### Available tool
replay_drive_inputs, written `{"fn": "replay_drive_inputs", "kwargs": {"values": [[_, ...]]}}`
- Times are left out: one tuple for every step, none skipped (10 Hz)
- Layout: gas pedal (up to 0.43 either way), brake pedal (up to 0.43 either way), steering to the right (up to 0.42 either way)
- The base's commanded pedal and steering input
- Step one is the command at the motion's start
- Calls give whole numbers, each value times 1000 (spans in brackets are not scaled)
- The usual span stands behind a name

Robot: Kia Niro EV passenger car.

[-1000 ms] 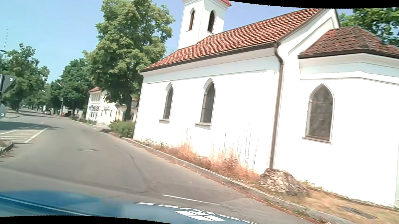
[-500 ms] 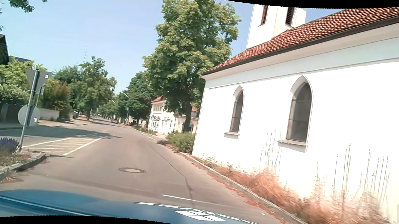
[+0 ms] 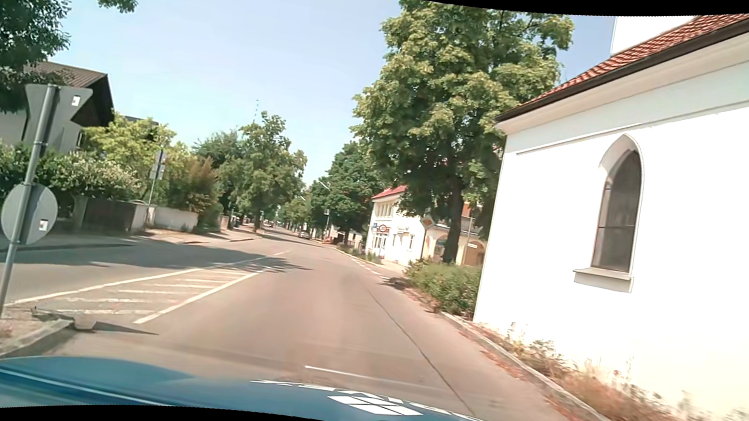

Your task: Follow the waypoints while adhering to traffic rules and regulations

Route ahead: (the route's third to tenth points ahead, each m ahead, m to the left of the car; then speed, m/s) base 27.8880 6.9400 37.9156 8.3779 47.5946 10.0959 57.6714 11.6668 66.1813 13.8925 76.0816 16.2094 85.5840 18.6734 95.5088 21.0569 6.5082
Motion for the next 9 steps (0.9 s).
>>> {"fn": "replay_drive_inputs", "kwargs": {"values": [[130,0,-144],[130,0,-109],[130,0,-84],[130,0,-67],[130,0,-49],[118,0,-39],[118,0,-34],[118,0,-25],[110,0,-13]]}}
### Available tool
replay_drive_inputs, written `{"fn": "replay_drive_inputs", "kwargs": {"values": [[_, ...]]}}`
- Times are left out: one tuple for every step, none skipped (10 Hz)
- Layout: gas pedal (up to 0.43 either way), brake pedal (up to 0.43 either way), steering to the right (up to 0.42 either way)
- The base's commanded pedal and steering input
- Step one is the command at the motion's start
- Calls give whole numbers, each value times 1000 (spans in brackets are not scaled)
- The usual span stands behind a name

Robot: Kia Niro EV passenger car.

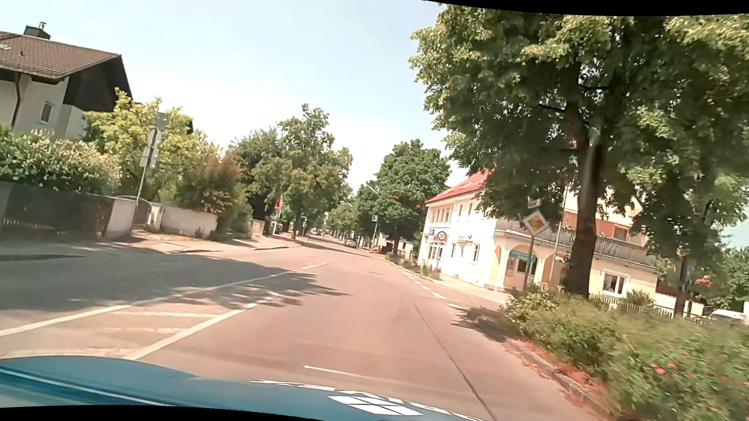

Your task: Follow the waypoints while adhering to traffic rules and regulations

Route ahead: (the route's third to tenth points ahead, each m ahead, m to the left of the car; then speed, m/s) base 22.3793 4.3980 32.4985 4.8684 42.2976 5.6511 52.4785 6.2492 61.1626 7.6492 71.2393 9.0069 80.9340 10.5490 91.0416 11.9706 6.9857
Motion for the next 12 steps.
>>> {"fn": "replay_drive_inputs", "kwargs": {"values": [[110,0,-6],[98,0,-3],[98,0,2],[98,0,7],[98,0,8],[98,0,8],[98,0,8],[98,0,8],[98,0,4],[79,0,0],[47,0,-3],[47,0,-5]]}}
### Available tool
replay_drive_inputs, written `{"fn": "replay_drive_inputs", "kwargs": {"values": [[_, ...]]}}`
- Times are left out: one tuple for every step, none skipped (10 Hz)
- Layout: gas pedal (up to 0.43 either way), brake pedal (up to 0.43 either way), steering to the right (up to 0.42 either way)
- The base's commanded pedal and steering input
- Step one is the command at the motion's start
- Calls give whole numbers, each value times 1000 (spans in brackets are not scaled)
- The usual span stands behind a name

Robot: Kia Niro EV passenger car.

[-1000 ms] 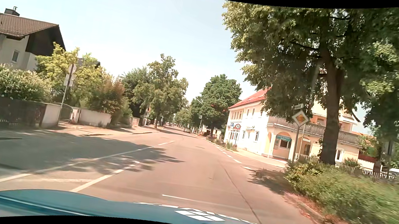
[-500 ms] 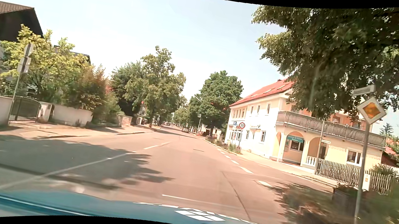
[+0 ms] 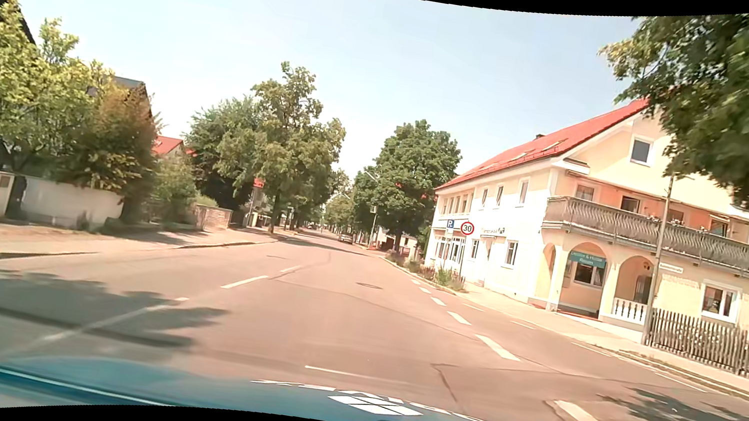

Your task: Follow the waypoints while adhering to traffic rules and regulations

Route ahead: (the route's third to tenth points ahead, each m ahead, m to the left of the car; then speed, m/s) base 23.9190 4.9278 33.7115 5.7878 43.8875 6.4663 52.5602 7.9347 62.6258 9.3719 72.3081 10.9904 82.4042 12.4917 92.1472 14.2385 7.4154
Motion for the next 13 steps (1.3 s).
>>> {"fn": "replay_drive_inputs", "kwargs": {"values": [[47,0,-6],[47,0,-8],[47,0,-8],[47,0,-11],[47,0,-16],[47,0,-20],[47,0,-20],[47,0,-20],[47,0,-20],[39,0,-22],[28,0,-21],[28,0,-21],[28,0,-21]]}}
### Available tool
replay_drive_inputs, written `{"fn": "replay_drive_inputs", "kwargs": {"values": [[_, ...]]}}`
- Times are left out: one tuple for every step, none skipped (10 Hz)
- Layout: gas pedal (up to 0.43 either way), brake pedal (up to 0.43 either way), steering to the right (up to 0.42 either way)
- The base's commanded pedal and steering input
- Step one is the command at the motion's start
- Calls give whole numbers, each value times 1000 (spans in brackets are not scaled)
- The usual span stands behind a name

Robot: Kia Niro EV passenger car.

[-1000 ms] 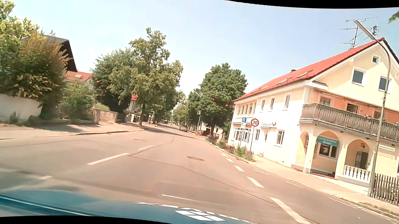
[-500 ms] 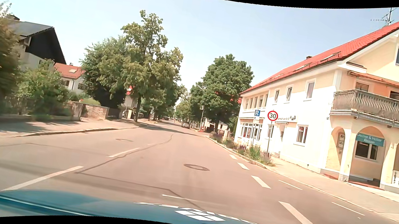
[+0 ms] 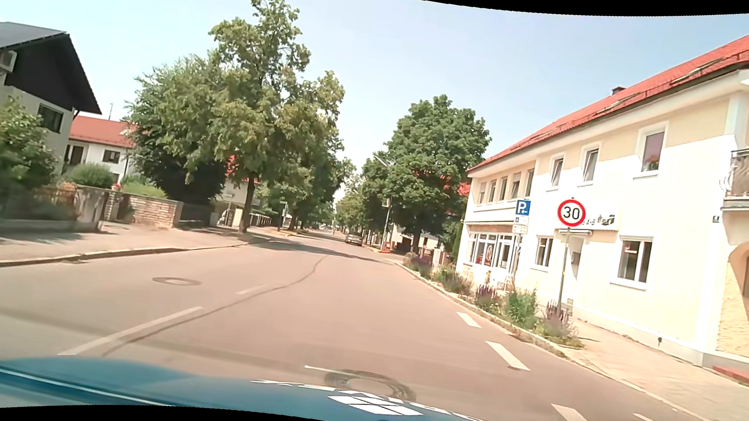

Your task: Follow the waypoints while adhering to traffic rules and regulations

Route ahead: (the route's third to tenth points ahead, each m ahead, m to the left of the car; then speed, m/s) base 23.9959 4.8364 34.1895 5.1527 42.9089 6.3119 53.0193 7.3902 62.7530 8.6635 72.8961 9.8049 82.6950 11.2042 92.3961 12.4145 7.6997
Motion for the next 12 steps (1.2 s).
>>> {"fn": "replay_drive_inputs", "kwargs": {"values": [[28,0,-21],[20,0,-19],[0,0,-16],[0,0,-16],[0,0,-17],[0,0,-17],[0,0,-17],[0,0,-18],[0,0,-19],[0,0,-18],[0,0,-18],[0,0,-18]]}}
